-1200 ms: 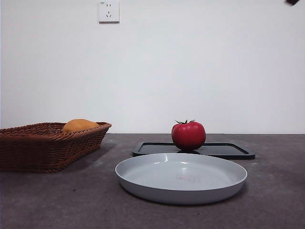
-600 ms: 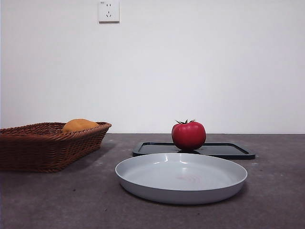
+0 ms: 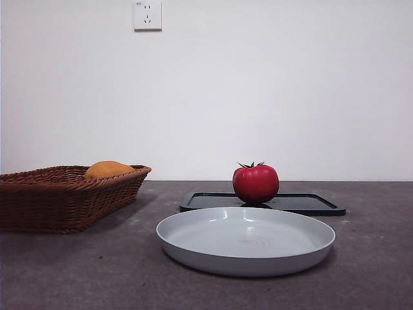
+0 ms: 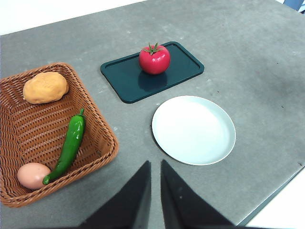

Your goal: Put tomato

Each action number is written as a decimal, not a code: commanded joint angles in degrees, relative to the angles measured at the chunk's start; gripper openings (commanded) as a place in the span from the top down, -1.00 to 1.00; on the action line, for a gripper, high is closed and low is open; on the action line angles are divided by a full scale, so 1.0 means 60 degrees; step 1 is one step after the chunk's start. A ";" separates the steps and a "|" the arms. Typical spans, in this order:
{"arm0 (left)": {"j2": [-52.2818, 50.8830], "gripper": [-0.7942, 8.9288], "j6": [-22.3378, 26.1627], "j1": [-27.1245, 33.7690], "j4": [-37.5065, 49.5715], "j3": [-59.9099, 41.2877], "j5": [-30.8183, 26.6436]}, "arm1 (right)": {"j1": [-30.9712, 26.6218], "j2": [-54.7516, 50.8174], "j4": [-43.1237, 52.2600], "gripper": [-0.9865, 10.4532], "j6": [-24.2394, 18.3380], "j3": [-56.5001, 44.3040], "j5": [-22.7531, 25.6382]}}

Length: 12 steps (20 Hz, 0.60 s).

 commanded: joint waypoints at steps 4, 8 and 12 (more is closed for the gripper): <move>-0.0015 0.78 0.0794 0.1202 0.0874 -0.0525 -0.0055 | 0.0095 0.0022 0.0102 0.80 0.0087 0.0080 0.0004; -0.0914 0.78 0.1803 0.4062 0.5315 -0.3654 -0.0055 | 0.0095 0.0022 0.0098 0.80 0.0087 0.0080 0.0000; -0.2645 0.78 0.0914 0.6648 0.7941 -0.6932 -0.0055 | 0.0095 0.0022 0.0102 0.80 0.0087 0.0080 0.0004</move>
